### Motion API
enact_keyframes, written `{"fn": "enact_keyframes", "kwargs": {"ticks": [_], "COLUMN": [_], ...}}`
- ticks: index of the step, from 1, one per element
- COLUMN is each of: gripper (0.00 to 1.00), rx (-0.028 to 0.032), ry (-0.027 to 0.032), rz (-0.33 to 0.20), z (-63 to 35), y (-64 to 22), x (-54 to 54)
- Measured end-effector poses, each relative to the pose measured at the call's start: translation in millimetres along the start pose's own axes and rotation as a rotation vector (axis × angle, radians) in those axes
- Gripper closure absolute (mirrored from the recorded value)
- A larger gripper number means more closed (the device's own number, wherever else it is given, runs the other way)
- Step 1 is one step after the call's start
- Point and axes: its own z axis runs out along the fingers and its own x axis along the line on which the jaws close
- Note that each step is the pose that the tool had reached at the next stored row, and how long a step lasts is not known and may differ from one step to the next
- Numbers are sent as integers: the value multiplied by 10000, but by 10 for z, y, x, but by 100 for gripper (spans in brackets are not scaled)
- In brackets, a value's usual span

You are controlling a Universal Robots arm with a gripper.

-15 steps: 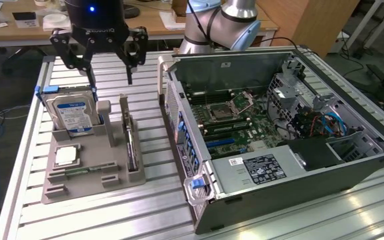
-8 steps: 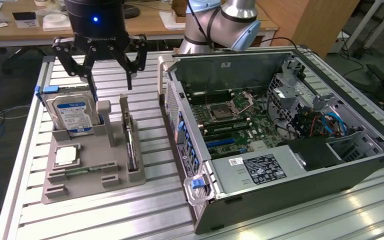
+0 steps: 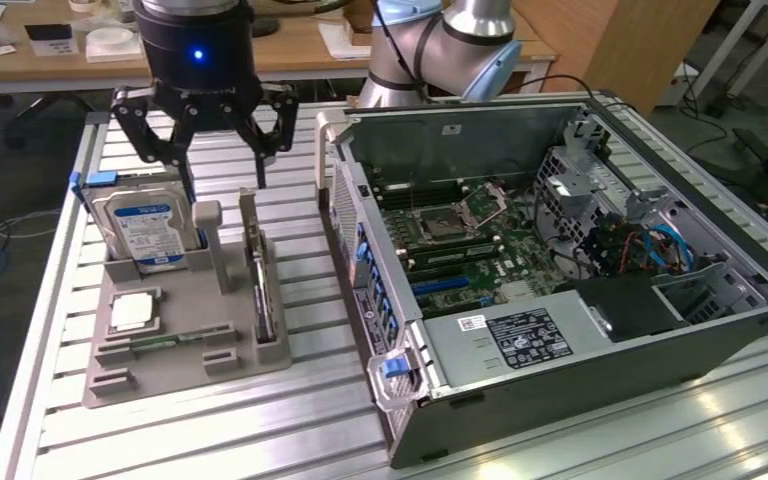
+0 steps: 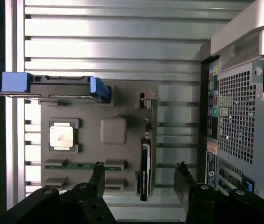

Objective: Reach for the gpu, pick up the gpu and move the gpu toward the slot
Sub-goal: 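Pick up the gpu and move the gpu toward the slot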

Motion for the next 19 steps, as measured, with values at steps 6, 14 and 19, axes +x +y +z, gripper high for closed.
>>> {"fn": "enact_keyframes", "kwargs": {"ticks": [6, 14, 19], "gripper": [29, 29, 29], "rx": [-1, -1, -2], "ry": [-30, -32, -35], "rz": [5, 39, 59], "z": [109, 252, 343], "y": [-19, -58, -82], "x": [-1, -3, -12]}}
